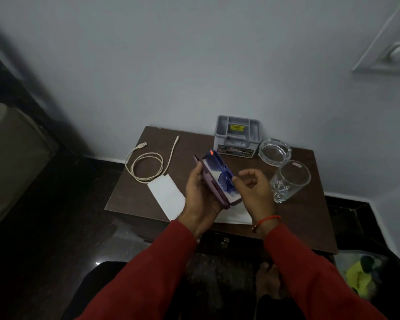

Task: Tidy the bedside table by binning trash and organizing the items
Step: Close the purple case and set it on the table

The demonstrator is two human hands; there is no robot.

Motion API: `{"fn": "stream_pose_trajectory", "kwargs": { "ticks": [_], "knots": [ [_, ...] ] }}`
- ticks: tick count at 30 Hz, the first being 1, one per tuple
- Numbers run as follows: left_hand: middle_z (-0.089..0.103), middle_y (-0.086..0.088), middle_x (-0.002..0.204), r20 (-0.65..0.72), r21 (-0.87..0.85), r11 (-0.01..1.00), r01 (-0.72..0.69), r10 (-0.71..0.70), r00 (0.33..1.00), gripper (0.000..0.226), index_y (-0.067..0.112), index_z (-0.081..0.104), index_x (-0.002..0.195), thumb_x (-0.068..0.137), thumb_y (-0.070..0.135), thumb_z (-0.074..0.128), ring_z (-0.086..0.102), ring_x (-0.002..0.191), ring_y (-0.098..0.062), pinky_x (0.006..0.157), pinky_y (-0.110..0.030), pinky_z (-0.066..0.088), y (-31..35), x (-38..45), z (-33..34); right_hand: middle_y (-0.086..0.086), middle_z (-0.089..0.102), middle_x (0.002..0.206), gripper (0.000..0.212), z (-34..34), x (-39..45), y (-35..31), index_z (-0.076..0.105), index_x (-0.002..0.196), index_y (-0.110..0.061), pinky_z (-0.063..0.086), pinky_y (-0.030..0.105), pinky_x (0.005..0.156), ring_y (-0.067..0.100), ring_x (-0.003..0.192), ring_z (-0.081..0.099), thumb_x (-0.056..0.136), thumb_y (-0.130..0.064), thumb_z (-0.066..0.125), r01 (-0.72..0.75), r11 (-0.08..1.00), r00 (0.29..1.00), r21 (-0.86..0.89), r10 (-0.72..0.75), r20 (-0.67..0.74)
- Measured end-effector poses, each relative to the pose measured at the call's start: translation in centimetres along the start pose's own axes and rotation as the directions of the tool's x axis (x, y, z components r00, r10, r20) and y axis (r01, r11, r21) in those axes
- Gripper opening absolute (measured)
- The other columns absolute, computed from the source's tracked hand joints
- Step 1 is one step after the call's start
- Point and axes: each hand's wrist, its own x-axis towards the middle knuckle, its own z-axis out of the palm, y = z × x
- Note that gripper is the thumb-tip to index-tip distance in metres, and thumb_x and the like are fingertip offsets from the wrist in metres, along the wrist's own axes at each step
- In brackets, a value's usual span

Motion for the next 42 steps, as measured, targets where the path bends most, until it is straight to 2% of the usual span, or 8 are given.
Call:
{"fn": "stream_pose_trajectory", "kwargs": {
  "ticks": [5, 11, 16, 20, 24, 29, 36, 42],
  "knots": [
    [0.058, -0.029, 0.144, 0.003, 0.020, 0.999, -0.034, 0.034, 0.999, 0.063, 0.006, 0.058, 0.144, 0.099, 0.050, 0.049, 0.051, 0.139, -0.045, 0.118, -0.066, 0.034, 0.4, -0.1, -0.3, 0.012, 0.065, 0.086, 0.020, -0.7, 0.3, -0.6, 0.065, 0.090, -0.027, 0.047, 0.028, 0.052, 0.022, 0.071, 0.061, 0.085, -0.008, 0.068, -0.138, 0.979, 0.971, 0.148, 0.104, 0.217],
    [0.074, -0.022, 0.120, 0.011, 0.074, 0.996, -0.055, 0.055, 0.998, 0.051, 0.007, 0.070, 0.126, 0.102, 0.046, 0.047, 0.072, 0.111, -0.036, 0.102, -0.055, 0.054, 0.3, -0.5, 0.2, 0.000, 0.059, 0.097, 0.028, -1.3, 0.3, -0.8, 0.064, 0.099, -0.036, 0.057, 0.037, 0.075, 0.018, 0.085, 0.063, 0.080, -0.015, 0.068, 0.197, 0.971, 0.967, -0.132, -0.171, 0.187],
    [0.068, -0.023, 0.134, 0.006, 0.039, 0.998, -0.044, 0.044, 0.999, 0.045, 0.012, 0.077, 0.118, 0.100, 0.045, 0.053, 0.063, 0.127, -0.040, 0.113, -0.057, 0.045, 0.4, -0.3, -0.1, -0.002, 0.063, 0.097, 0.028, -1.2, -0.1, -1.3, 0.061, 0.108, -0.038, 0.059, 0.043, 0.075, 0.019, 0.089, 0.065, 0.080, -0.041, 0.067, 0.113, 0.992, 0.969, -0.063, -0.096, 0.226],
    [0.063, -0.021, 0.141, -0.025, 0.149, 0.988, -0.044, 0.048, 0.999, 0.059, 0.012, 0.059, 0.141, 0.094, 0.046, 0.068, 0.061, 0.130, -0.041, 0.111, -0.064, 0.045, 0.0, 0.5, -0.5, 0.000, 0.060, 0.096, 0.038, -1.2, 0.0, -1.3, 0.058, 0.114, -0.030, 0.053, 0.031, 0.066, 0.015, 0.083, 0.061, 0.084, -0.014, 0.073, -0.003, 0.998, 0.955, 0.055, -0.013, 0.297],
    [0.068, -0.012, 0.104, -0.101, 0.217, 0.969, -0.122, 0.146, 0.984, 0.048, 0.014, 0.065, 0.126, 0.085, 0.033, 0.081, 0.067, 0.101, -0.032, 0.105, -0.071, 0.045, -0.4, 1.3, -1.3, 0.005, 0.055, 0.098, 0.054, -1.0, -0.4, -1.7, 0.053, 0.123, -0.023, 0.050, 0.027, 0.055, 0.013, 0.074, 0.056, 0.081, 0.007, 0.069, -0.154, 0.973, 0.897, 0.172, 0.064, 0.438],
    [0.072, -0.014, 0.107, -0.189, 0.233, 0.967, -0.101, 0.147, 0.971, 0.052, 0.014, 0.066, 0.125, 0.082, 0.035, 0.085, 0.069, 0.099, -0.036, 0.101, -0.072, 0.048, 0.0, 1.3, -1.1, 0.008, 0.060, 0.092, 0.033, -1.0, -0.6, -1.7, 0.062, 0.121, -0.014, 0.051, 0.034, 0.068, 0.017, 0.075, 0.058, 0.092, 0.000, 0.055, -0.376, 0.860, 0.804, 0.344, 0.118, 0.583],
    [0.062, -0.014, 0.105, -0.209, 0.278, 0.955, -0.105, 0.167, 0.963, 0.057, 0.019, 0.066, 0.109, 0.064, 0.041, 0.094, 0.065, 0.104, -0.040, 0.101, -0.078, 0.042, -0.2, 1.3, -1.3, 0.015, 0.064, 0.096, 0.045, 0.2, -1.8, -0.8, 0.054, 0.120, -0.024, 0.057, 0.041, 0.068, 0.028, 0.080, 0.068, 0.082, -0.017, 0.077, -0.159, 0.987, 0.812, 0.016, 0.121, 0.570],
    [0.070, -0.005, 0.106, -0.271, 0.311, 0.940, -0.143, 0.231, 0.934, 0.043, 0.019, 0.059, 0.126, 0.093, 0.043, 0.071, 0.068, 0.100, -0.022, 0.085, -0.043, 0.059, 0.5, 1.2, -1.3, 0.011, 0.065, 0.093, 0.042, 0.2, -1.3, -1.1, 0.054, 0.115, -0.015, 0.055, 0.036, 0.059, 0.026, 0.075, 0.064, 0.080, -0.003, 0.075, -0.235, 0.935, 0.919, 0.264, 0.125, 0.374]
  ]
}}
